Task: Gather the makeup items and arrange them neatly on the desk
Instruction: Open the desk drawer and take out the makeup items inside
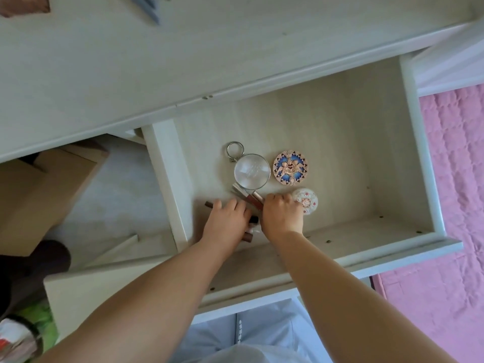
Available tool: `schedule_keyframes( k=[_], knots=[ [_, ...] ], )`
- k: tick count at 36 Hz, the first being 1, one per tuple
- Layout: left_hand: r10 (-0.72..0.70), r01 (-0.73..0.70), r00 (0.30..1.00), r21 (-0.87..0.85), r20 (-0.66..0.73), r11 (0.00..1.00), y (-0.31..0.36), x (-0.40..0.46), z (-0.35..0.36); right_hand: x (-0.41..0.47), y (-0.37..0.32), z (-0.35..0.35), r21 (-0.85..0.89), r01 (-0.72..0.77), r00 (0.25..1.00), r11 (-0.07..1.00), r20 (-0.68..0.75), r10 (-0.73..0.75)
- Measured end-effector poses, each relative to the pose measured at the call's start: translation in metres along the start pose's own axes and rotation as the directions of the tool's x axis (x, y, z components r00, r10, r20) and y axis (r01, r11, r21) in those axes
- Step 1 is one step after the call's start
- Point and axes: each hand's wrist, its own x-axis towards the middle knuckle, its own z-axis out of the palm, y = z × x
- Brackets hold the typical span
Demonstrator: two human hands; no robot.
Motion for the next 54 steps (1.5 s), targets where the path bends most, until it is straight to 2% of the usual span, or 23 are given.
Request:
schedule_keyframes(
  k=[5,8,12,17,23,33,39,48,51,54],
  knots=[
    [0.029,-0.029,0.999,-0.018,0.024,0.999,-0.003,0.007,-0.012,0.001,0.003,0.0,-0.015,0.01,1.0,1.0,0.017,-0.009],
    [0.057,-0.05,0.98,-0.041,0.192,0.998,-0.003,0.011,-0.013,0.001,0.004,-0.003,-0.029,0.022,0.999,0.999,0.046,-0.021],
    [0.05,-0.051,0.971,-0.003,0.232,0.999,-0.002,0.017,-0.017,-0.001,0.009,-0.006,-0.021,0.046,0.995,0.999,0.088,-0.044],
    [-0.007,0.007,0.971,0.003,0.237,1.0,0.001,0.021,-0.02,-0.009,0.025,-0.011,0.176,-0.006,0.996,0.984,0.089,-0.01],
    [-0.082,0.096,0.969,-0.047,0.233,0.994,0.003,0.026,-0.026,-0.015,0.035,-0.012,0.318,-0.054,0.992,0.946,0.129,0.013],
    [-0.008,0.059,0.967,-0.195,0.253,0.979,0.004,0.035,-0.041,-0.011,0.04,-0.015,0.503,-0.133,0.985,0.854,0.164,0.057],
    [0.065,0.031,0.959,-0.328,0.276,0.944,0.016,0.039,-0.041,-0.013,0.038,-0.018,0.548,-0.211,0.975,0.809,0.176,0.135],
    [0.211,-0.082,0.944,-0.438,0.254,0.895,0.0,0.043,-0.05,-0.018,0.022,-0.031,0.67,-0.411,0.911,0.619,0.273,0.309],
    [0.252,-0.117,0.939,-0.473,0.233,0.873,-0.011,0.036,-0.061,-0.025,0.011,-0.041,0.732,-0.46,0.881,0.502,0.305,0.362],
    [0.278,-0.151,0.939,-0.486,0.2,0.861,-0.023,0.023,-0.079,-0.039,-0.001,-0.054,0.835,-0.444,0.857,0.325,0.289,0.427]
  ],
)
